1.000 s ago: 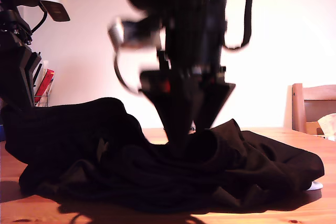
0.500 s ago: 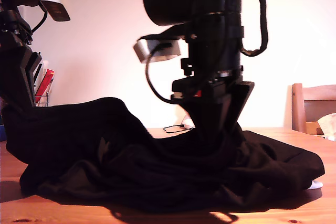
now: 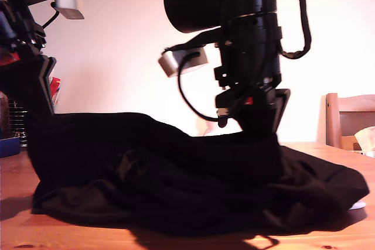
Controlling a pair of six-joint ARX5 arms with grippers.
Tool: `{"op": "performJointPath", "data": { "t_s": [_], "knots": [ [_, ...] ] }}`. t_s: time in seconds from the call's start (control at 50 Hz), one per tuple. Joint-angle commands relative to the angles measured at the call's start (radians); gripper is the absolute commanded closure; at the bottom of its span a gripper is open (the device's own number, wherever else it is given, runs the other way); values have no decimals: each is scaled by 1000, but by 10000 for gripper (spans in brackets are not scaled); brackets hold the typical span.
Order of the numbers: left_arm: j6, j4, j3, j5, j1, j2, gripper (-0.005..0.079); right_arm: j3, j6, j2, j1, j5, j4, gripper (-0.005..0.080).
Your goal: Fold the shorts in front of you. After folding it, place it to the left side.
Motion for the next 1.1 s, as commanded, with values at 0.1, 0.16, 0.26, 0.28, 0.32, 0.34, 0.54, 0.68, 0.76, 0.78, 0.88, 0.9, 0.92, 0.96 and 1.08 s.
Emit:
{"op": "performJointPath", "data": {
  "t_s": [0.1, 0.16, 0.26, 0.28, 0.32, 0.34, 0.54, 0.68, 0.76, 0.78, 0.88, 0.9, 0.92, 0.96, 1.08],
  "knots": [
    [-8, 64, 23, -100, -2, -13, 763, 98, -20, 2, -48, 93, -21, 766],
    [-19, 64, 45, -114, -2, -13, 763, 137, -20, 2, -61, 109, -30, 766],
    [-32, 82, 82, -127, -2, -13, 763, 205, -30, 2, -83, 119, -34, 766],
    [-32, 88, 90, -132, -2, -13, 763, 218, -34, 2, -88, 119, -34, 766],
    [-32, 102, 105, -147, -2, -13, 763, 247, -47, 2, -98, 119, -31, 766],
    [-32, 116, 112, -157, -2, -13, 763, 260, -48, 2, -105, 120, -28, 766],
    [-55, 227, 182, -209, -2, -13, 763, 361, -81, 2, -150, 152, 21, 766],
    [-55, 317, 225, -213, -2, -13, 763, 396, -117, 2, -177, 197, 116, 766],
    [-47, 360, 251, -213, -1, -13, 763, 410, -154, 2, -192, 217, 167, 766],
    [-47, 373, 256, -213, 0, -13, 763, 411, -159, 2, -195, 222, 182, 766],
    [-28, 449, 270, -218, 13, -13, 763, 424, -164, 2, -215, 246, 245, 766],
    [-17, 467, 270, -221, 16, -13, 763, 426, -172, 2, -218, 255, 253, 766],
    [-6, 484, 270, -225, 19, -13, 763, 428, -181, 2, -222, 262, 274, 766],
    [13, 518, 270, -233, 23, -13, 763, 436, -197, 2, -227, 285, 306, 766],
    [65, 620, 270, -236, 36, -13, 763, 469, -236, 2, -241, 329, 405, 766]
  ]
}}
